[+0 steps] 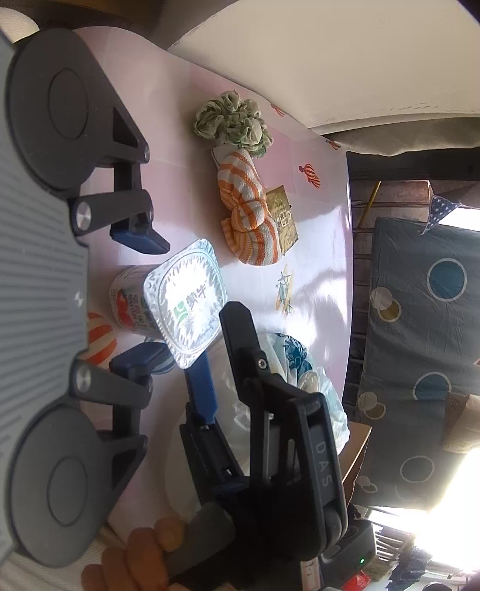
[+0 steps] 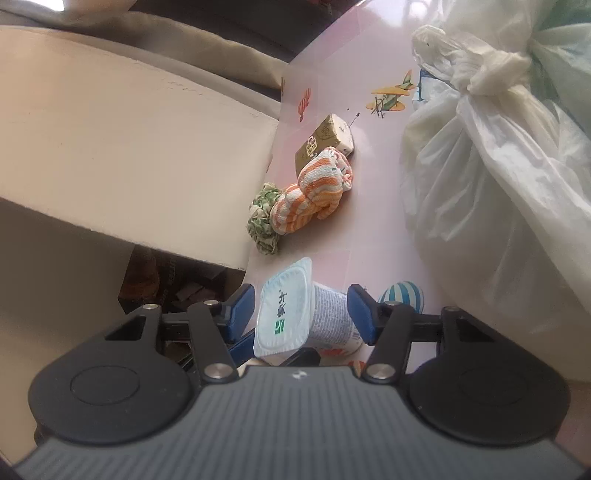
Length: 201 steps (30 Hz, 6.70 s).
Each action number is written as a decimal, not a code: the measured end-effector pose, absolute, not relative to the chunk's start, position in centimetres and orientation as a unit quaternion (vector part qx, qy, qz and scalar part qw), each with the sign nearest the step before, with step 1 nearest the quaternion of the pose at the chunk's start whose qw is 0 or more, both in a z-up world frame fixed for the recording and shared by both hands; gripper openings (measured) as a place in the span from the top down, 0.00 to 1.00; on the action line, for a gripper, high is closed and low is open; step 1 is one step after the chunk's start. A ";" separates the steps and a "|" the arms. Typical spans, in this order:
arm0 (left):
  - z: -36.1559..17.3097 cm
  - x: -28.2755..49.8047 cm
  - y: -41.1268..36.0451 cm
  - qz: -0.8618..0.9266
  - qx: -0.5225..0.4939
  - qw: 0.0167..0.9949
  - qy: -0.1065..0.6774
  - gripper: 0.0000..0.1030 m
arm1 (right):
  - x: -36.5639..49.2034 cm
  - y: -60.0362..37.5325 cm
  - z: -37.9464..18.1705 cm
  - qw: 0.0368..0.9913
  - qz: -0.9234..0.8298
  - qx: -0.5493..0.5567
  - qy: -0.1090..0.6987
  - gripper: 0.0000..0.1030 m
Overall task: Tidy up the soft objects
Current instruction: 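Carry the yogurt cup with the right gripper into the box and release, then reach the right gripper to the orange-striped towel and grasp it, then carry the striped towel with the right gripper into the box and release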
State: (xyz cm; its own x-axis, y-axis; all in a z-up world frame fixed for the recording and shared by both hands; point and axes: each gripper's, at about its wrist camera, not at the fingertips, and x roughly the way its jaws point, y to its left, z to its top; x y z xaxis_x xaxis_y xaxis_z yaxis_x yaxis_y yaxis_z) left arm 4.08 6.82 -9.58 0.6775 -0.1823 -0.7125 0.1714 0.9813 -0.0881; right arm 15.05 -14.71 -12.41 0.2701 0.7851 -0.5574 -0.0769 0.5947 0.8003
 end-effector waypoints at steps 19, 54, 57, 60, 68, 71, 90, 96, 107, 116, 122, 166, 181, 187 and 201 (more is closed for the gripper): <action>0.4 4.3 -0.9 -0.162 0.052 0.943 0.285 0.53 | 13.2 -21.2 -3.7 0.759 0.296 0.366 0.449 0.72; -1.5 11.7 -24.2 -0.339 0.064 0.821 0.454 0.54 | 11.8 -49.7 -6.4 0.737 0.129 0.394 0.534 0.61; -0.6 11.2 -23.9 -0.341 0.069 0.828 0.440 0.54 | 12.0 -49.8 -6.1 0.745 0.118 0.382 0.534 0.59; 0.2 10.7 -23.2 -0.340 0.069 0.836 0.425 0.54 | 12.1 -49.7 -6.0 0.749 0.112 0.379 0.532 0.59; 1.9 9.1 -18.4 -0.314 0.050 0.866 0.387 0.46 | 10.9 -49.0 -4.6 0.768 0.119 0.388 0.496 0.50; 2.0 8.4 -15.9 -0.293 0.045 0.877 0.378 0.40 | 10.0 -48.2 -3.0 0.783 0.131 0.381 0.474 0.47; -1.8 6.2 5.7 -0.063 -0.061 0.921 0.381 0.38 | 15.7 -27.9 0.6 0.765 0.300 0.307 0.481 0.40; -5.0 7.2 9.6 -0.023 -0.097 0.923 0.372 0.41 | 20.8 -17.1 -1.9 0.727 0.348 0.293 0.515 0.40; -8.7 9.3 12.7 -0.019 -0.145 0.908 0.393 0.51 | 28.0 -3.6 -7.8 0.744 0.322 0.179 0.558 0.40; -9.9 10.5 13.5 -0.037 -0.175 0.895 0.409 0.49 | 27.4 -3.4 -11.1 0.726 0.304 0.172 0.592 0.40; -10.3 11.0 13.7 -0.039 -0.180 0.890 0.418 0.45 | 25.7 -4.6 -10.4 0.703 0.315 0.197 0.607 0.39; -7.4 8.9 11.3 -0.045 -0.130 0.892 0.430 0.57 | 21.5 -5.1 -12.9 0.682 0.307 0.240 0.619 0.56; 3.4 6.8 -5.2 -0.195 -0.011 0.930 0.311 0.55 | 15.6 -23.7 0.4 0.774 0.302 0.303 0.467 0.57; 3.8 7.0 -14.5 -0.288 0.023 0.910 0.298 0.53 | 11.6 -35.0 2.9 0.811 0.232 0.331 0.423 0.58; 0.1 7.3 -23.1 -0.364 0.043 0.865 0.343 0.49 | 6.8 -49.3 0.9 0.852 0.093 0.288 0.427 0.60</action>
